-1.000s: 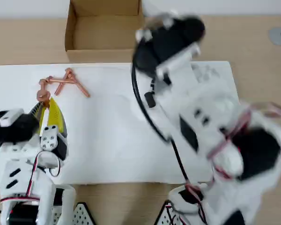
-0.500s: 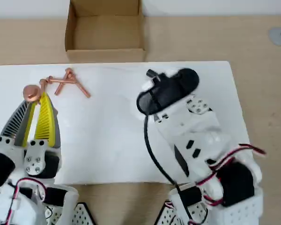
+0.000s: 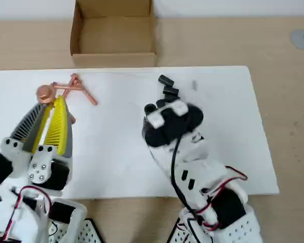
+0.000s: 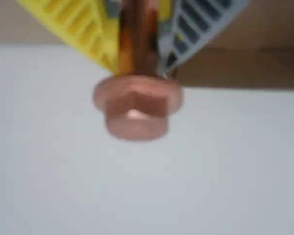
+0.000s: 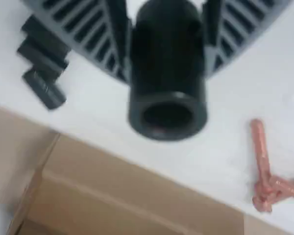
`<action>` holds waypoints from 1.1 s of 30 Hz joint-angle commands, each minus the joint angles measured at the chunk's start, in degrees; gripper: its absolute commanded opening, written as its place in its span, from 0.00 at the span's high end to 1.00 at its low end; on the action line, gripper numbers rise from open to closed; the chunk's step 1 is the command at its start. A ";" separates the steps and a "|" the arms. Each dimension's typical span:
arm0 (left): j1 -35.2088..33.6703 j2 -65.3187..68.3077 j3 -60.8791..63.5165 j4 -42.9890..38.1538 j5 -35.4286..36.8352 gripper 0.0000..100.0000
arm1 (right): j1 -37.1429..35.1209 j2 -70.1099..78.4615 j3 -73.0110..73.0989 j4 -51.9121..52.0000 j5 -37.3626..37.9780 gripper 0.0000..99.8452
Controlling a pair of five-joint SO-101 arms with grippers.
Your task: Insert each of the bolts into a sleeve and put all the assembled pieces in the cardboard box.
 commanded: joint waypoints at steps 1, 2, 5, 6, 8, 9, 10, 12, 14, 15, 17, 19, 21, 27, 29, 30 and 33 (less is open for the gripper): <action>0.70 -1.80 3.78 -4.13 0.44 0.99 | 1.45 -10.24 5.93 -3.25 1.85 0.99; 0.70 -1.98 5.10 -6.07 0.44 0.99 | 1.63 -13.05 7.52 -2.99 1.85 0.99; 0.97 -2.07 8.44 -10.81 0.62 0.99 | 1.80 -21.23 11.74 -2.90 1.85 0.99; 1.93 -2.07 9.58 -12.04 0.62 0.99 | 1.45 -22.55 12.44 -2.90 1.85 0.99; 4.48 -2.07 12.04 -14.24 0.44 0.99 | 1.63 -21.93 12.88 -2.99 0.97 0.99; 5.80 -2.07 13.27 -14.95 0.26 0.99 | 1.63 -21.05 12.79 -2.99 0.18 0.99; 7.30 -2.07 14.33 -15.65 0.26 0.99 | 1.63 -21.05 12.88 -3.08 -0.88 0.99; 10.73 -2.07 16.70 -17.58 0.00 0.99 | 1.36 -21.67 13.49 -2.90 -3.60 0.99; 13.80 -1.98 19.43 -20.13 -2.37 0.99 | 1.36 -22.11 14.37 -3.25 -5.63 0.99; 15.21 -1.98 20.75 -21.36 -4.13 0.99 | 1.36 -22.11 14.64 -3.25 -6.33 0.99; 17.05 -1.98 22.68 -22.95 -7.21 0.99 | 1.36 -22.11 14.46 -3.25 -7.65 0.99; 17.67 -1.98 23.65 -23.82 -8.88 0.99 | 1.27 -22.11 14.29 -3.25 -8.70 0.99; 17.49 -2.07 24.09 -24.62 -9.49 0.99 | 0.84 -22.11 14.37 -3.34 -9.41 0.99; 17.85 -2.07 24.53 -26.99 -9.23 0.99 | -5.76 -22.73 14.73 -3.16 -9.58 0.99; 17.58 -2.07 26.20 -31.21 -9.41 0.99 | -7.16 -23.43 15.52 -2.99 -9.23 0.99; 17.41 -2.07 27.25 -33.58 -9.49 0.99 | -7.43 -23.52 16.04 -3.16 -9.23 0.99; 17.76 -2.07 30.51 -39.74 -9.58 0.99 | -7.60 -23.52 17.27 -3.25 -9.14 0.99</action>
